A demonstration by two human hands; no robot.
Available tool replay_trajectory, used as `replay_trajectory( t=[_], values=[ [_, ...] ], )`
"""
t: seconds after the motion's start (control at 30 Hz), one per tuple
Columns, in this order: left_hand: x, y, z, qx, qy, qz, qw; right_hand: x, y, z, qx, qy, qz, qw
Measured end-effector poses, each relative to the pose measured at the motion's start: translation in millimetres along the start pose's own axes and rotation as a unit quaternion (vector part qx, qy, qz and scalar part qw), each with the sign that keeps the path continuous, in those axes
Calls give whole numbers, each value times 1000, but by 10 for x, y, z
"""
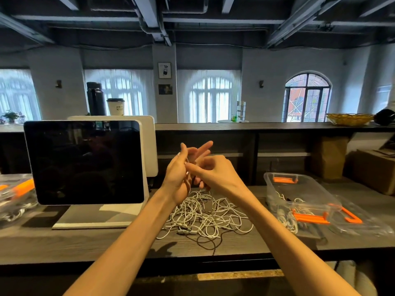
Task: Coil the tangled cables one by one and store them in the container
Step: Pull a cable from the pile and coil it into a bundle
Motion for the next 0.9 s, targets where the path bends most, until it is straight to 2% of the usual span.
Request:
replay_trajectory(
  t=[0.03,0.1,0.17,0.27,0.37,0.5,0.57,0.63,0.77,0.83,0.9],
  values=[
    [-20,10,10,2,13,-13,1000,-23,41,2,39,34,-20,998],
    [-34,35,35,22,16,-25,999,-26,98,12,78,32,-25,996],
    [-32,31,45,43,-2,-6,999,-3,94,20,64,-2,-24,998],
    [39,-36,2,62,-73,26,995,17,74,13,24,-50,64,996],
    [21,-138,-46,-14,-74,53,996,21,114,28,31,-72,83,993],
    [-240,-421,-79,-132,-23,163,977,-120,-35,126,65,-23,23,997],
    [-361,-556,-97,-137,-8,111,984,-233,-167,152,58,-9,-22,998],
    [-385,-627,-90,-125,-22,-14,992,-271,-274,152,42,-30,-19,998],
    [-289,-473,-16,-47,-53,-210,975,-77,-287,113,86,-88,26,992],
    [-242,-363,32,-18,-68,-244,967,19,-275,79,95,-105,50,989],
    [-194,-259,78,26,-99,-249,963,62,-313,47,71,-120,78,987]
  ],
)
Point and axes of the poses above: each hand's wrist, its own z-axis away from the middle knuckle, its own y-axis out of the palm, x = y × z, the point moved 4 cm from there along -z, towards the middle knuckle, and after that the axes turned 2 degrees about x, right-handed, at the moved point
